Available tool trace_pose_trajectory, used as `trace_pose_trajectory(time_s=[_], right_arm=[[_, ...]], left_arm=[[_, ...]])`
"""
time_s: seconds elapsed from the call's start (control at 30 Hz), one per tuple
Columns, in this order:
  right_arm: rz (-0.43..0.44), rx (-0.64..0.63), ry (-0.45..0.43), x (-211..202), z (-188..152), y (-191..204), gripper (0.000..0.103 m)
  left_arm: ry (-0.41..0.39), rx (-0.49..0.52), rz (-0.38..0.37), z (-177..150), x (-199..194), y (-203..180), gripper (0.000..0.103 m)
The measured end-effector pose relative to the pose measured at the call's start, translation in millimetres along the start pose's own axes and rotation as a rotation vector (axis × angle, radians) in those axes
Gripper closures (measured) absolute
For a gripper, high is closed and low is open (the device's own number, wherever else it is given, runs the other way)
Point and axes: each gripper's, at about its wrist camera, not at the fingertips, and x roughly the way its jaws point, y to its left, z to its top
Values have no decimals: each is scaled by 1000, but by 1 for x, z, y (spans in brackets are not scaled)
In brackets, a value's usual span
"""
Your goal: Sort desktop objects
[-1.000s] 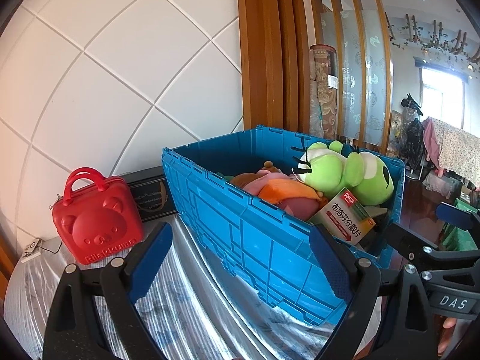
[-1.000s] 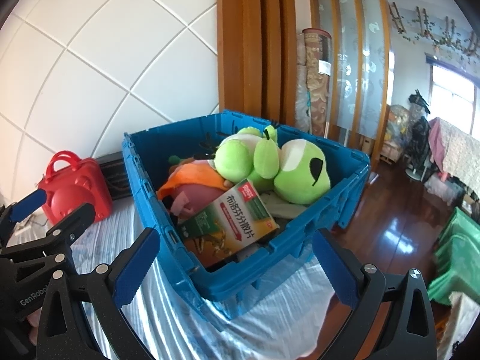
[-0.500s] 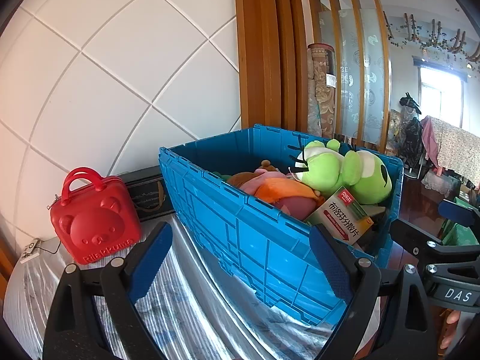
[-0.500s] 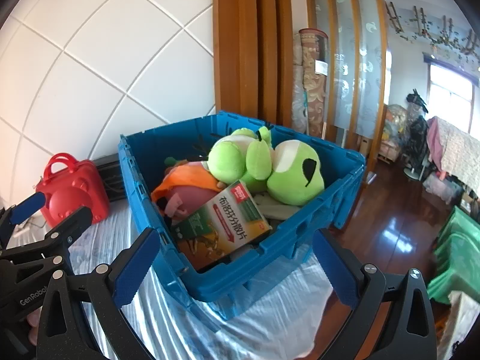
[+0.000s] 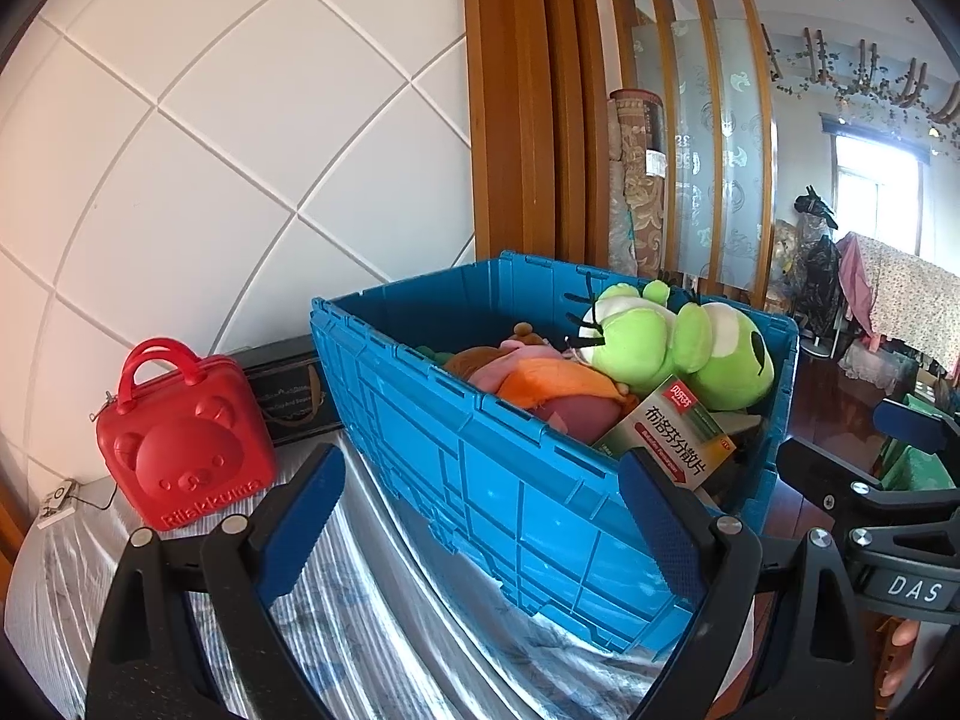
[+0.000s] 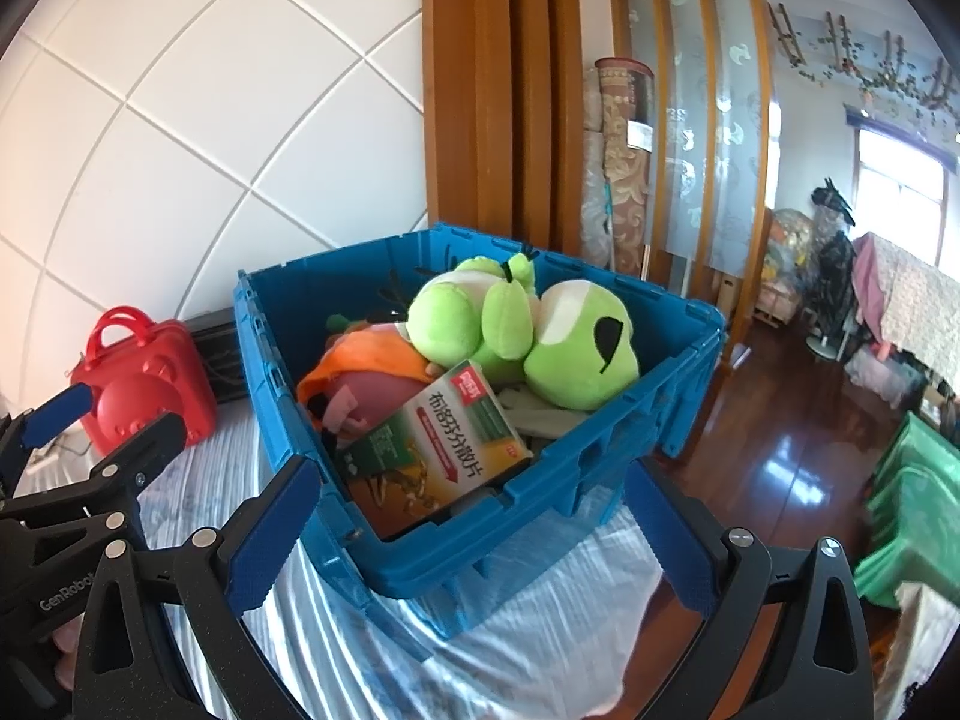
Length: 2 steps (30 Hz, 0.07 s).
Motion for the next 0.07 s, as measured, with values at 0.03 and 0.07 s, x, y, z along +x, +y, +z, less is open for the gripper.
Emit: trace_pose_trajectory(time_s=[0.03, 0.07], right_arm=[[1, 0, 0, 0, 0, 0, 0], [0, 0, 0, 0, 0, 0, 0]], left_arm=[[-7, 3, 6, 0, 0, -1, 9], [-13, 8, 12, 0, -1, -2, 9]])
